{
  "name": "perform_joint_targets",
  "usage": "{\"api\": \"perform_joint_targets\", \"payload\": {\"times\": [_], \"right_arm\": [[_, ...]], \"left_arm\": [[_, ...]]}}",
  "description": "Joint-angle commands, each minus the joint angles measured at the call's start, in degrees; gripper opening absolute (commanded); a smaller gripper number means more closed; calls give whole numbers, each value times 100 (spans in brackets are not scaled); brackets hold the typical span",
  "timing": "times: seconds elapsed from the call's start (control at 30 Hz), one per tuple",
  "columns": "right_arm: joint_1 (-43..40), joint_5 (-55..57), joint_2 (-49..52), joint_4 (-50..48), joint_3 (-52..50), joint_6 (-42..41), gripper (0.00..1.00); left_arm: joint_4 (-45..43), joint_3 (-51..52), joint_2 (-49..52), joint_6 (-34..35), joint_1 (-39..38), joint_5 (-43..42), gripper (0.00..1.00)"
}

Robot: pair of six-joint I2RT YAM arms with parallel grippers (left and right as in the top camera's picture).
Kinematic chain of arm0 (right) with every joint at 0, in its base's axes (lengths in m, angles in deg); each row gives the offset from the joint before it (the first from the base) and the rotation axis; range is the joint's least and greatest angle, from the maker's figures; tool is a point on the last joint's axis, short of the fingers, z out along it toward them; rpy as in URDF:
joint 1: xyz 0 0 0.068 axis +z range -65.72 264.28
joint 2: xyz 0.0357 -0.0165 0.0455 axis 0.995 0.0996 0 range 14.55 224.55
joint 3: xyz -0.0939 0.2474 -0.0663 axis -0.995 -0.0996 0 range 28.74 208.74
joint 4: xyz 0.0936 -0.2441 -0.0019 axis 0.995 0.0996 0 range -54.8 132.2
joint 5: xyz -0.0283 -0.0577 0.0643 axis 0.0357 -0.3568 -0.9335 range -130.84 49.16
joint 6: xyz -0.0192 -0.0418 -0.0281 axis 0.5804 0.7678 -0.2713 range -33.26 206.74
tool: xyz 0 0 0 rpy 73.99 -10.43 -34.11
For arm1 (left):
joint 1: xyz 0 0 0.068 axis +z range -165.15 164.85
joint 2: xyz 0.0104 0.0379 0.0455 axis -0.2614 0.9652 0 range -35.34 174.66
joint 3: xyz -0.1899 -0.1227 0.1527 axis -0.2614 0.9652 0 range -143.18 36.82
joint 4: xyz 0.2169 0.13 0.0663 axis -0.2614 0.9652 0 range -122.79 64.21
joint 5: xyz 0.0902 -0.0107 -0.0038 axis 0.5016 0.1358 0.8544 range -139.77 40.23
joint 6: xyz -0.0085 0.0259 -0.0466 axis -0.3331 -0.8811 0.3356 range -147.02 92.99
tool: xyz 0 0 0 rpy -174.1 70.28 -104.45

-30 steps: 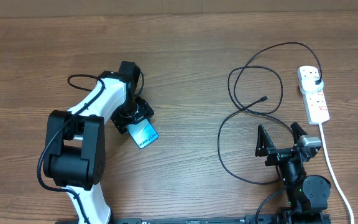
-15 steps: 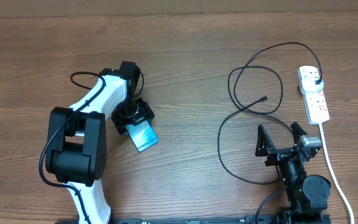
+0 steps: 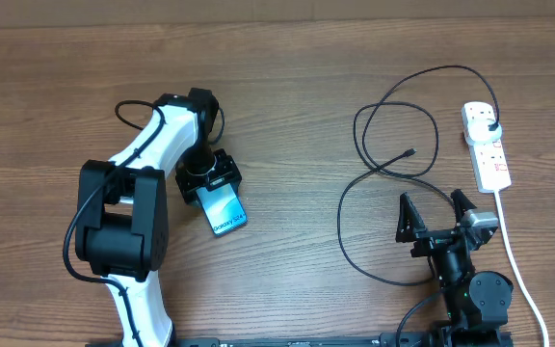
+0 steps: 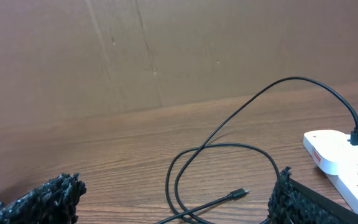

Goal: Plug charger to phone and switch on socket
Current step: 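Lower the left gripper and close it on the phone's top edge, then lift the phone upright with the left gripper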

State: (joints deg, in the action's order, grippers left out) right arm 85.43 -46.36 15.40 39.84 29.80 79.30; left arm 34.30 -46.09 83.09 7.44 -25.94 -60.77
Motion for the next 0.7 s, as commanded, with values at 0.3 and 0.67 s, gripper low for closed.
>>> {"api": "perform_joint_targets", "payload": {"times": [0.3, 0.67], "right_arm": [[-20, 35, -66, -24, -59, 24, 100], [-20, 33, -66, -24, -59, 22, 100]], "left_arm": [[280, -149, 33, -623, -7, -798, 55], [588, -149, 33, -925, -7, -1255, 54]]}}
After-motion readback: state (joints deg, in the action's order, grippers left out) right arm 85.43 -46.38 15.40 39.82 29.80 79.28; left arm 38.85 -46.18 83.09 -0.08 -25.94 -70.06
